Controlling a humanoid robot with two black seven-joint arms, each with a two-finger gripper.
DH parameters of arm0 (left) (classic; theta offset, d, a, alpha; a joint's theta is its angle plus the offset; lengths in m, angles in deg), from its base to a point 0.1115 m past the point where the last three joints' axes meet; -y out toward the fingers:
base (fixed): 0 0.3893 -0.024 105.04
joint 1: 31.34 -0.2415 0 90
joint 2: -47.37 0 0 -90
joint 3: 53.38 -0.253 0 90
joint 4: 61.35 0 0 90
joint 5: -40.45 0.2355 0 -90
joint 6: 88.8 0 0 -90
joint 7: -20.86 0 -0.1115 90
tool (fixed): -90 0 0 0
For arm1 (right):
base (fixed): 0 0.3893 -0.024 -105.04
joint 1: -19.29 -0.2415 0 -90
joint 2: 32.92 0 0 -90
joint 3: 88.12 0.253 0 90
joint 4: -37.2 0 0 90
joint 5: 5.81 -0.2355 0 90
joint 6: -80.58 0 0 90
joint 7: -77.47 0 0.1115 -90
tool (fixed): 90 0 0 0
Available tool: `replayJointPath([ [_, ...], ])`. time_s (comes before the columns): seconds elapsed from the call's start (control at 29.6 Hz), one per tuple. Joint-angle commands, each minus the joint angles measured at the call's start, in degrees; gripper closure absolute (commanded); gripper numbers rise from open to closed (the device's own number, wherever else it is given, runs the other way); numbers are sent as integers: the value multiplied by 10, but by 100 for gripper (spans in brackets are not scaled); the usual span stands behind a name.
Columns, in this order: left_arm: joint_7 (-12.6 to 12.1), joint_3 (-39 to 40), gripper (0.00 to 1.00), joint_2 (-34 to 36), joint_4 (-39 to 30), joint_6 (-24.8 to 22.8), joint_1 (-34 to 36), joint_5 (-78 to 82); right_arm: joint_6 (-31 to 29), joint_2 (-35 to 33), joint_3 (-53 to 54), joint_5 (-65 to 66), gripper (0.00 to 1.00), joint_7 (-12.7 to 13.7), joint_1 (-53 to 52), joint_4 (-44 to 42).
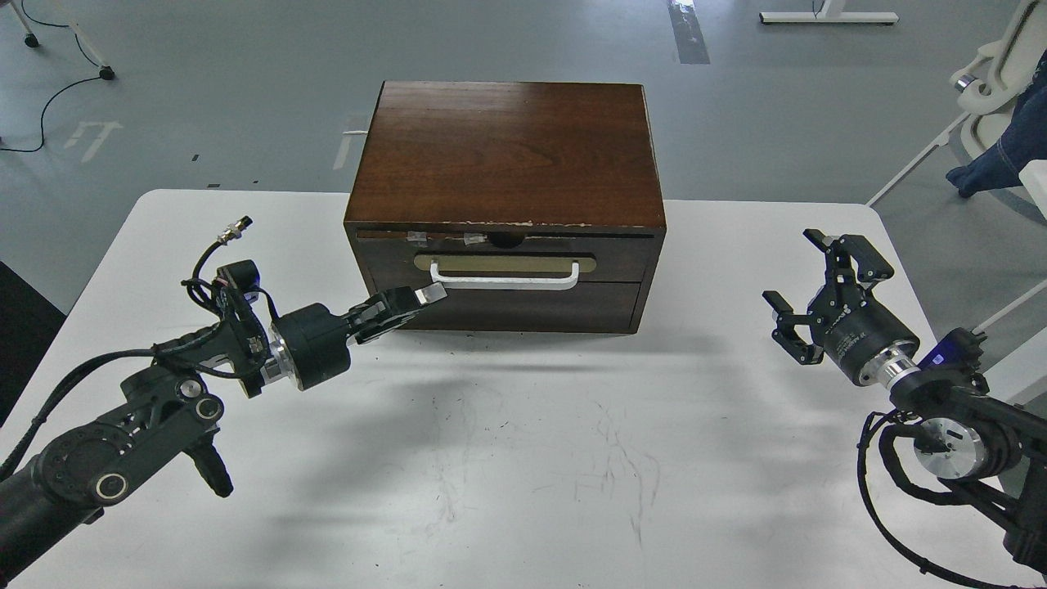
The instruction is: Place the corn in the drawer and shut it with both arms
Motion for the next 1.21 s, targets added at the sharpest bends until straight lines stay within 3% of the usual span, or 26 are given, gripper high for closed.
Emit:
replayJointPath([
  [0.0, 0, 0, 83, 9, -21, -7, -5, -6, 0, -1, 0, 0, 0, 0, 0, 1],
  [0.03, 0, 0, 64, 12, -27, -12, -6, -11, 0, -1, 0, 0, 0, 0, 0, 1],
  [0.07, 0, 1, 28, 16, -38, -16, -9, -25, 0, -1, 1, 0, 0, 0, 0, 1],
  [0.1, 0, 1, 16, 22, -44, -19, -11, -35, 0, -1, 3, 0, 0, 0, 0, 1],
  [0.2, 0, 0, 3, 44, -69, -20, -23, -69, 0, -1, 3, 0, 0, 0, 0, 1],
  [0.4, 0, 10, 2, 93, -140, -20, -56, -132, 0, 0, 19, 1, 0, 0, -1, 0],
  [0.64, 0, 20, 2, 97, -143, -6, -74, -290, 1, 8, 23, 1, 0, 0, -1, 0],
  [0.84, 0, 97, 2, 90, -137, 12, -140, -453, 1, 18, 23, 0, 0, 0, -1, 0],
  [1.05, 0, 119, 2, 91, -112, -2, -200, -529, 1, 38, 24, 0, 0, 0, -1, -3],
  [1.18, -8, 129, 1, 77, -104, -43, -233, -524, 1, 44, 36, 0, 0, 0, 0, -3],
])
